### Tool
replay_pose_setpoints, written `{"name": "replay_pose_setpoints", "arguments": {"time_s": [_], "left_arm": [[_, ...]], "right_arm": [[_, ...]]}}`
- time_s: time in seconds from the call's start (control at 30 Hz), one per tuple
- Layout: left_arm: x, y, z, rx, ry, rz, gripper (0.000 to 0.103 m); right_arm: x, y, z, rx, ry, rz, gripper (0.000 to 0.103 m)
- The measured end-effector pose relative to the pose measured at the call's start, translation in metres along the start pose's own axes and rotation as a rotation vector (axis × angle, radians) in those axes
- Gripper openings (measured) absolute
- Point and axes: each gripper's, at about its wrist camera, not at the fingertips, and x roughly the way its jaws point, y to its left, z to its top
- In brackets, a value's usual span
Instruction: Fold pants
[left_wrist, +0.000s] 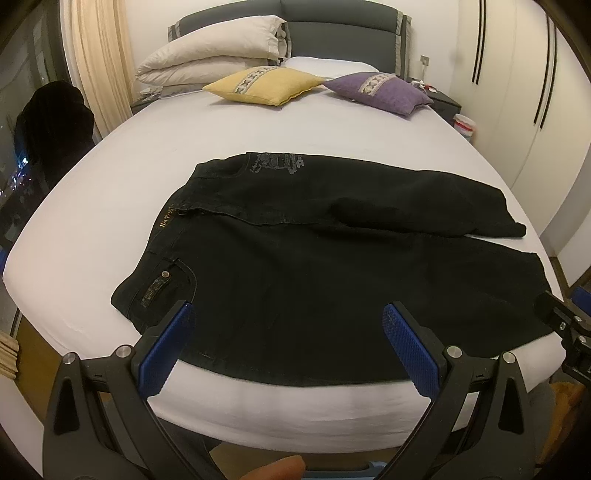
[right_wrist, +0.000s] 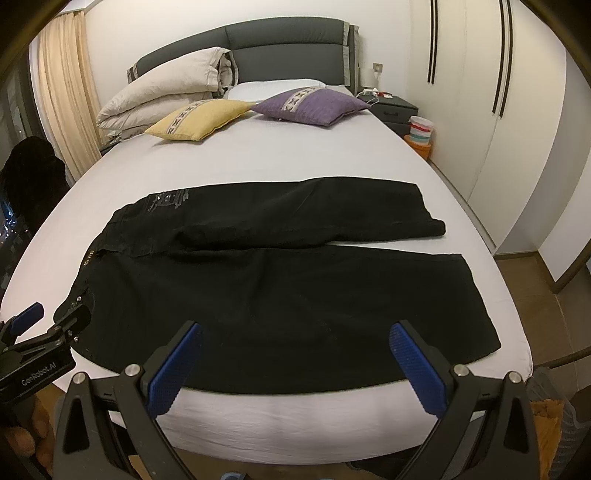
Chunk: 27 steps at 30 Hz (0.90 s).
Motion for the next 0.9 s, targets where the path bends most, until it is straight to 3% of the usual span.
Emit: {"name": "replay_pose_setpoints", "arguments": {"time_s": [0.23, 0.37, 0.47, 0.57, 0.63, 0.7, 0.83, 0.9], "left_arm": [[0.022, 0.008, 0.006, 0.012, 0.02, -0.031, 0.103], [0.047, 0.028, 0.022, -0.023, 0.028, -0.142, 0.103], [0.074, 0.043, 0.045, 0.043, 0.017, -0.161, 0.103], [0.109, 0.054, 0.08, 0.187, 0.021, -0.151, 0.103], [0.139, 0.062, 0.111, 0.295, 0.078, -0.143, 0.103], [0.163, 0.072, 0.143, 0.35, 0.085, -0.122, 0.103], [0.224, 0.098, 0.222, 0.395, 0.122, -0.234, 0.103], [0.252, 0.102, 0.251, 0.438, 0.149, -0.249, 0.103]], "right_arm": [[0.017, -0.003, 0.007, -0.017, 0.032, 0.037, 0.103], [0.031, -0.008, 0.02, -0.041, 0.042, 0.099, 0.103], [0.046, -0.016, 0.039, -0.082, 0.031, 0.175, 0.103], [0.063, -0.029, 0.07, -0.16, 0.005, 0.265, 0.103], [0.074, -0.035, 0.09, -0.241, -0.026, 0.305, 0.103], [0.089, -0.042, 0.112, -0.33, -0.03, 0.342, 0.103], [0.121, -0.052, 0.146, -0.448, -0.004, 0.474, 0.102], [0.138, -0.053, 0.16, -0.5, 0.007, 0.504, 0.101]]}}
